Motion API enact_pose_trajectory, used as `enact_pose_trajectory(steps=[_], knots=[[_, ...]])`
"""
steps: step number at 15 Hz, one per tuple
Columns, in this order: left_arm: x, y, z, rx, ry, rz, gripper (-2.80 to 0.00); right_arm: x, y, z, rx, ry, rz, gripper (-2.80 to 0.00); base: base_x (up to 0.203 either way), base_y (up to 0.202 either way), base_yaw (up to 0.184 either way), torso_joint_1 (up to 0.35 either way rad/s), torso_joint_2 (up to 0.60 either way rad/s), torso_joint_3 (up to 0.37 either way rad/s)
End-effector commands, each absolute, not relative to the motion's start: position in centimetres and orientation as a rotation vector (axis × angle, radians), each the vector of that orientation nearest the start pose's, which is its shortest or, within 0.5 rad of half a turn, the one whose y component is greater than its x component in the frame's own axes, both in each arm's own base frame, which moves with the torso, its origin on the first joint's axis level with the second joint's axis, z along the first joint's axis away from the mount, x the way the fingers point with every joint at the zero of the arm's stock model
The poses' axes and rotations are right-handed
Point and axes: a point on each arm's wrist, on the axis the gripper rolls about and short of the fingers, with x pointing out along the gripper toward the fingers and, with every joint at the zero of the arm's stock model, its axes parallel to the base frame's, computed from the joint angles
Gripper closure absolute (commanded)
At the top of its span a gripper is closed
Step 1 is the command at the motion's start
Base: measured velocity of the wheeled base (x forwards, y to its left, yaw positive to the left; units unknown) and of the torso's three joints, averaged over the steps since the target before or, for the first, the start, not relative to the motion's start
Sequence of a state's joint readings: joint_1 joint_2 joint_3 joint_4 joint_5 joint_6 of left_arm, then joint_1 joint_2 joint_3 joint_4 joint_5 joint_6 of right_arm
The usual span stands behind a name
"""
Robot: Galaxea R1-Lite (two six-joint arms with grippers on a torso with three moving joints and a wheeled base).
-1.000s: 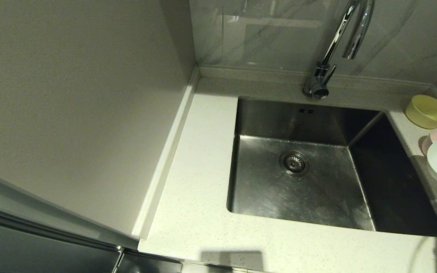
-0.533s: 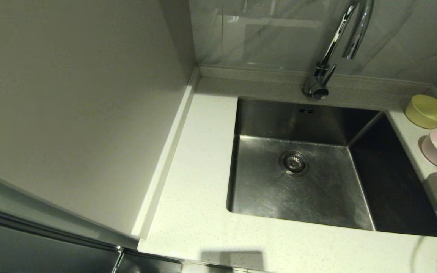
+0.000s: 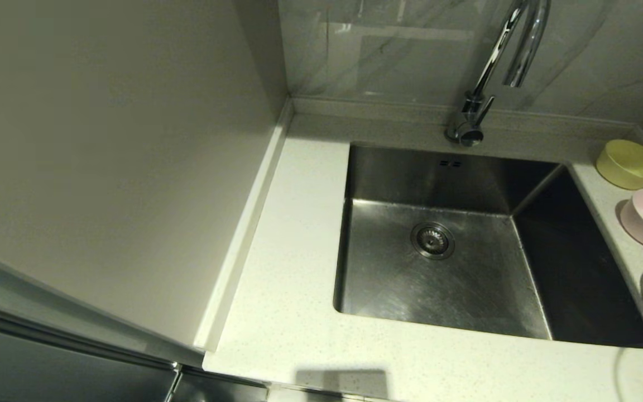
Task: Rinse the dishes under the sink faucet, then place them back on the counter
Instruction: Put a bowl back to the table from the sink
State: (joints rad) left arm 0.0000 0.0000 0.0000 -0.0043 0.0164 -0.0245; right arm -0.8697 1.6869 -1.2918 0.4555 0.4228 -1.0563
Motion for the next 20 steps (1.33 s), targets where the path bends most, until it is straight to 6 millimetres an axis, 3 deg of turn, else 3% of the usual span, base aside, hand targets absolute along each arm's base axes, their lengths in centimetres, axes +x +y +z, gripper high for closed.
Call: enact_pose_trajectory(steps=[1,10,11,17,20], knots=[[-2.3,0.0,7.6,-0.025,-0.006,0.017,0.00,19.5,-22.3,21.9,-0.492,0.814,-0.002,0.00,0.000,0.000,0.000,0.000,0.00,0.000],[-2.3,0.0,7.6,-0.025,-0.006,0.017,0.00,19.8,-22.6,22.2,-0.524,0.764,-0.003,0.00,0.000,0.000,0.000,0.000,0.00,0.000],[-2.3,0.0,7.6,-0.025,-0.006,0.017,0.00,19.8,-22.5,22.2,-0.526,0.764,-0.004,-2.80,0.000,0.000,0.000,0.000,0.00,0.000],[-2.3,0.0,7.6,-0.025,-0.006,0.017,0.00,19.7,-22.3,23.3,-0.612,0.641,-0.039,-2.80,0.000,0.000,0.000,0.000,0.00,0.000],[-2.3,0.0,7.6,-0.025,-0.006,0.017,0.00,19.1,-20.2,24.5,-0.612,0.554,0.019,-2.80,0.000,0.000,0.000,0.000,0.00,0.000]])
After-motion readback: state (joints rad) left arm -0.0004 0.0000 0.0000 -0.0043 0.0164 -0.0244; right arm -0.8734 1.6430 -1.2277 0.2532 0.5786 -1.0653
